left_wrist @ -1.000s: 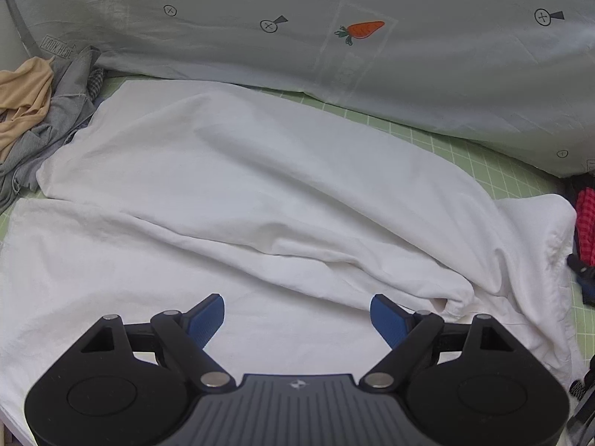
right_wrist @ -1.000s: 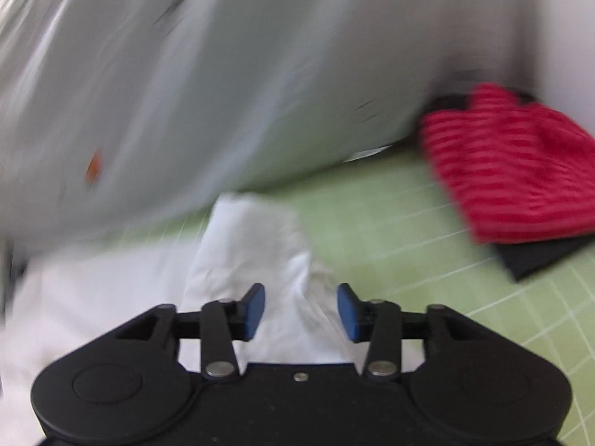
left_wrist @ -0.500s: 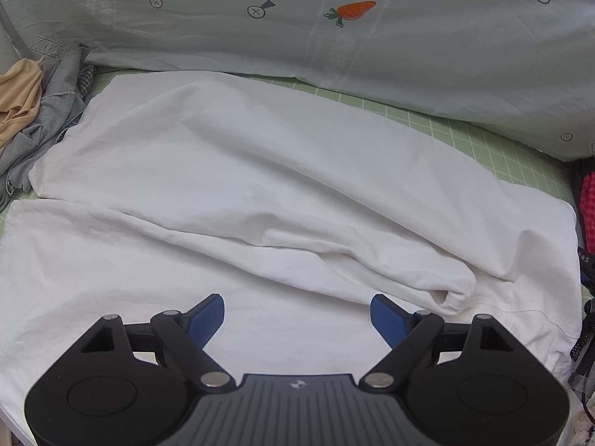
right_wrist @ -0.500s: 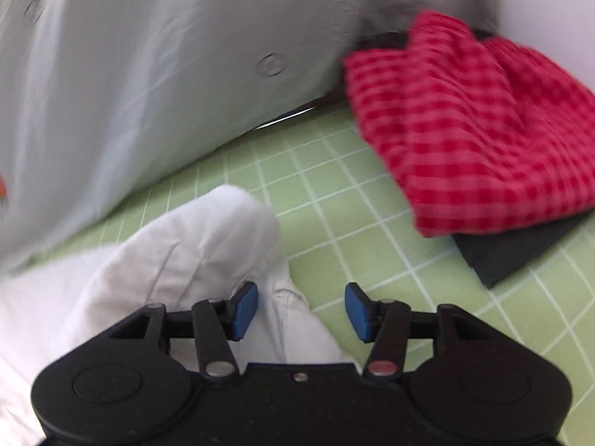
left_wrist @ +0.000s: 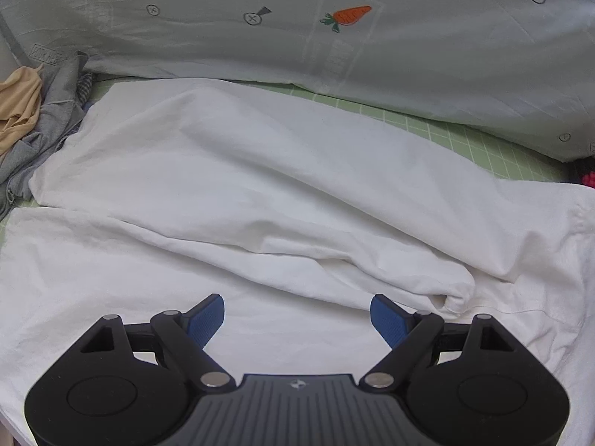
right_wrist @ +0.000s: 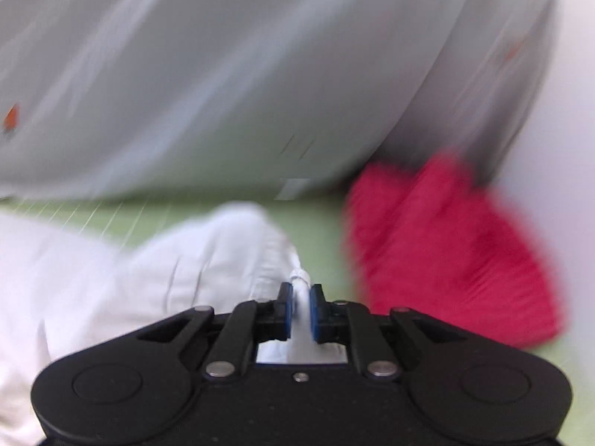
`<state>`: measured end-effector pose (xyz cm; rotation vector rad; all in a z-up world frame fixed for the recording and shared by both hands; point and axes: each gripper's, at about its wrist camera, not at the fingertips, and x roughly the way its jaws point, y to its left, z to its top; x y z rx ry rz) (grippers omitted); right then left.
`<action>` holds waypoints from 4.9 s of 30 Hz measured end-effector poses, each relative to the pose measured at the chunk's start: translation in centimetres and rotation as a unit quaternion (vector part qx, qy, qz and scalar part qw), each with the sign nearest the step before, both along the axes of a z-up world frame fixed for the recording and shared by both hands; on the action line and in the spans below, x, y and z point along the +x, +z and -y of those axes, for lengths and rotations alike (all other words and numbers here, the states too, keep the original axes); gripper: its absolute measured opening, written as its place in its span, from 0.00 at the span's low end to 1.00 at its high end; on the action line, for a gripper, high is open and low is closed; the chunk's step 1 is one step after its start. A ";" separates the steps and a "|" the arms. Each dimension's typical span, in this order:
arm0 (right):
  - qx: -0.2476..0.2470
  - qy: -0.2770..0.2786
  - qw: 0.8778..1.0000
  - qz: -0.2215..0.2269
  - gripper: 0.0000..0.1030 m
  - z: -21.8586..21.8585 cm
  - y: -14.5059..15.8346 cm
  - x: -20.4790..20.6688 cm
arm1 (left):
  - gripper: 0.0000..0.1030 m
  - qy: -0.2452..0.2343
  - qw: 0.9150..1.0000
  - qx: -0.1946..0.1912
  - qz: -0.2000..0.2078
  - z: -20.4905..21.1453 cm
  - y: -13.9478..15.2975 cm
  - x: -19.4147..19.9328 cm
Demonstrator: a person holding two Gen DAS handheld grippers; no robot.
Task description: Fold clothes
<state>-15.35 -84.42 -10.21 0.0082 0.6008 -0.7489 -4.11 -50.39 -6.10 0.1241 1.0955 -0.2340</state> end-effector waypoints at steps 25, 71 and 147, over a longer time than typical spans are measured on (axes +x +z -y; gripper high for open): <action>0.272 -0.192 0.942 0.049 0.87 -5.1 -5.1 -20.8 | 0.84 0.000 0.998 -0.046 0.038 -4.0 2.6 -6.3; 0.440 -0.172 0.867 0.158 0.92 -30.8 -6.3 -17.0 | 0.84 0.083 0.990 -0.106 -0.049 -35.1 -0.8 -3.5; 0.479 -0.333 0.786 0.204 0.77 -20.8 -5.6 -20.2 | 0.04 0.402 0.880 -0.253 -0.032 -44.3 -7.4 -6.2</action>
